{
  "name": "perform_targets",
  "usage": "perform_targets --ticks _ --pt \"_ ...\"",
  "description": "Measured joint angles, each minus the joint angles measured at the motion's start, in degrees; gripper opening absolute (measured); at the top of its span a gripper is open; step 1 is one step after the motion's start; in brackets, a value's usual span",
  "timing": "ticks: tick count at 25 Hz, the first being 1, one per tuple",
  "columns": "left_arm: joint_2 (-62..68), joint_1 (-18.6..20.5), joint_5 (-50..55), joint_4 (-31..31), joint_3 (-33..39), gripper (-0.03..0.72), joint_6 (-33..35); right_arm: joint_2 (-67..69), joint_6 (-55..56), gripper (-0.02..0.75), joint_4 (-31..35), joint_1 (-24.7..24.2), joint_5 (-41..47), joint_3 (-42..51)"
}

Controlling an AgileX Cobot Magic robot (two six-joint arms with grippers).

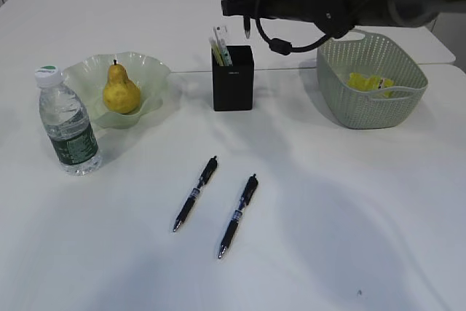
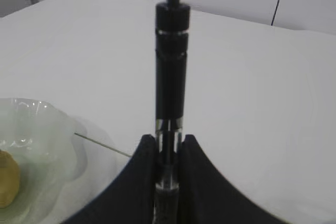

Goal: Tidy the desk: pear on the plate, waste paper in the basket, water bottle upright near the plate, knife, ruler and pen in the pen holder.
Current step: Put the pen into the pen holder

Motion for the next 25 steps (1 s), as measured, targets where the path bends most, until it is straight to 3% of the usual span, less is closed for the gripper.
perform_targets --ticks 12,25 --pt "0.5 0.0 0.0 0.0 0.0 0.285 0.0 5.6 0.0 0.091 -2.1 0.0 -7.2 -0.3" --pt "0.5 0.0 0.0 0.0 0.0 0.285 0.0 9.2 -0.3 0.091 -2.2 -0.6 -8.2 -3.3"
